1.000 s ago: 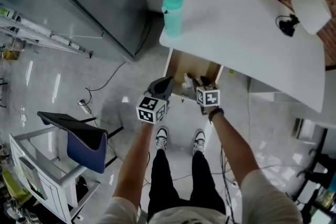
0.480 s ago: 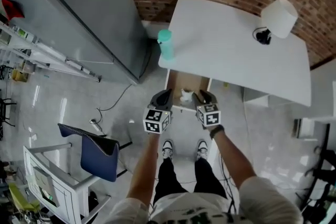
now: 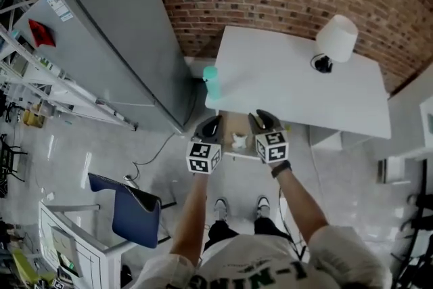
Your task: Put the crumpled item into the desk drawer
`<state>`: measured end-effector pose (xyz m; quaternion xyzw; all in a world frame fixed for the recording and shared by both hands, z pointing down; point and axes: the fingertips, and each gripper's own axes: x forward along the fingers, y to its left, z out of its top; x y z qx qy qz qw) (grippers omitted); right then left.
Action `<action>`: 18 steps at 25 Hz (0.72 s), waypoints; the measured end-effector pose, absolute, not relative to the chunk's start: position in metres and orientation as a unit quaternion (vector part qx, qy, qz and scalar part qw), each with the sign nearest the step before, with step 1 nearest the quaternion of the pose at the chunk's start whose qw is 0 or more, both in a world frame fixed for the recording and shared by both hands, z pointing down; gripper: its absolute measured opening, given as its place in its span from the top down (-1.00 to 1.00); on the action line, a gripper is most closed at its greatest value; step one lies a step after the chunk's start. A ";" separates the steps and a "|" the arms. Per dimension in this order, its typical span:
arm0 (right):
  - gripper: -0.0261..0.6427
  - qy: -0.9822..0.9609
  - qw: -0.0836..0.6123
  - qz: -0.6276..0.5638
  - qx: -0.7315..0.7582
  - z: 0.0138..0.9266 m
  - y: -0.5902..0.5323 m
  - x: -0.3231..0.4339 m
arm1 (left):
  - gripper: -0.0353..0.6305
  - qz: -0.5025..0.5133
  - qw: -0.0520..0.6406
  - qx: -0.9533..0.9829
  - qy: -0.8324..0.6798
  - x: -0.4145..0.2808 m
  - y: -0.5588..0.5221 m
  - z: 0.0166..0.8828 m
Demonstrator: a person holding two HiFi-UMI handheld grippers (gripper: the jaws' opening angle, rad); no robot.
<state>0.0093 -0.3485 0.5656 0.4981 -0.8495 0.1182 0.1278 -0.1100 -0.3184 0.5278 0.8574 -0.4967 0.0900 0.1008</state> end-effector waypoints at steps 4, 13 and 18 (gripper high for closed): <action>0.70 -0.844 0.096 0.096 0.519 0.517 -0.360 0.021 | 0.91 0.080 0.075 0.856 -0.505 -0.110 -0.328 0.490; 0.81 -0.831 0.052 0.049 0.552 0.426 -0.374 0.042 | 0.91 0.047 0.015 0.847 -0.530 -0.109 -0.351 0.394; 0.86 -0.820 0.040 0.019 0.571 0.379 -0.374 0.053 | 0.91 0.041 0.003 0.835 -0.549 -0.114 -0.354 0.364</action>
